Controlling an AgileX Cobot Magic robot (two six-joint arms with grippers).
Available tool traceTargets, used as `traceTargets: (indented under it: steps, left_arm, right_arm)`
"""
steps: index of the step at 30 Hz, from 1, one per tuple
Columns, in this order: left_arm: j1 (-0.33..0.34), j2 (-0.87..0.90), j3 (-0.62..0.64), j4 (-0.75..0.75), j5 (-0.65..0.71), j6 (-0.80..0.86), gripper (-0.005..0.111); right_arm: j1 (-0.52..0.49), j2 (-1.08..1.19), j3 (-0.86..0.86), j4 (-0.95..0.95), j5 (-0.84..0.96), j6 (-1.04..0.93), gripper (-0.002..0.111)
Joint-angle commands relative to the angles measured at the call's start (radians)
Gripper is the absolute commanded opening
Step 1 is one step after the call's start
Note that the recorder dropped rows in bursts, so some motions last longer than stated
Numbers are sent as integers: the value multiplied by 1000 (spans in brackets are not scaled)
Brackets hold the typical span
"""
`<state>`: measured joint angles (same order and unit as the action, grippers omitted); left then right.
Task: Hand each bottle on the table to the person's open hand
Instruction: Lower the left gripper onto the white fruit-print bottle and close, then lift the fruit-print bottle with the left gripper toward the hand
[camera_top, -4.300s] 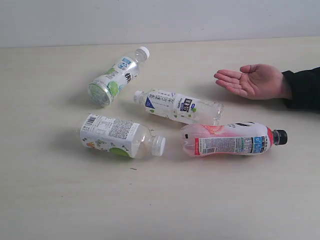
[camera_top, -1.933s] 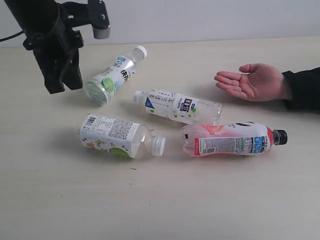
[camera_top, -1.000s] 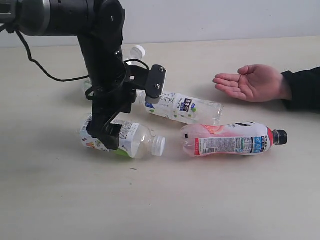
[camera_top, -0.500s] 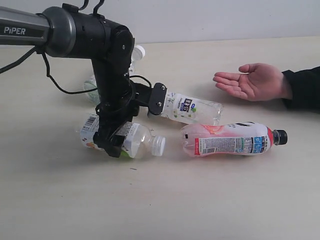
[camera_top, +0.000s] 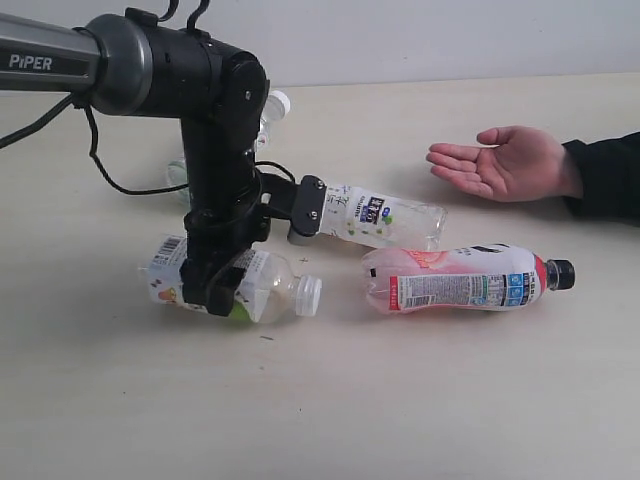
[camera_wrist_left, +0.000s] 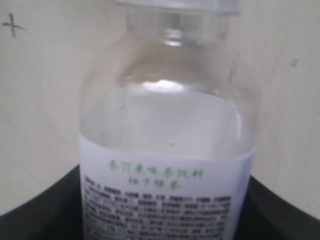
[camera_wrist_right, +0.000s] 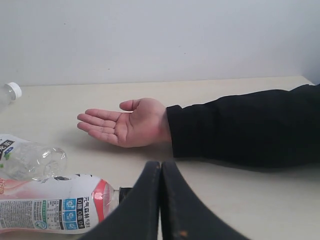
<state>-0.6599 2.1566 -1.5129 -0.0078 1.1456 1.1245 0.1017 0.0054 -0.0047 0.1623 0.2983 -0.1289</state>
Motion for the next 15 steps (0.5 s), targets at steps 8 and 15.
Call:
traceTargets:
  steps: [8,15]
  left_arm:
    - [-21,-65,0,15,59,-260,0]
    - [-49,-169,-2,8,75,-408,0]
  right_arm:
    - [-8,-5,5,-2,-8,3,0]
    - [-8,-5,5,-2,-8,-1,0]
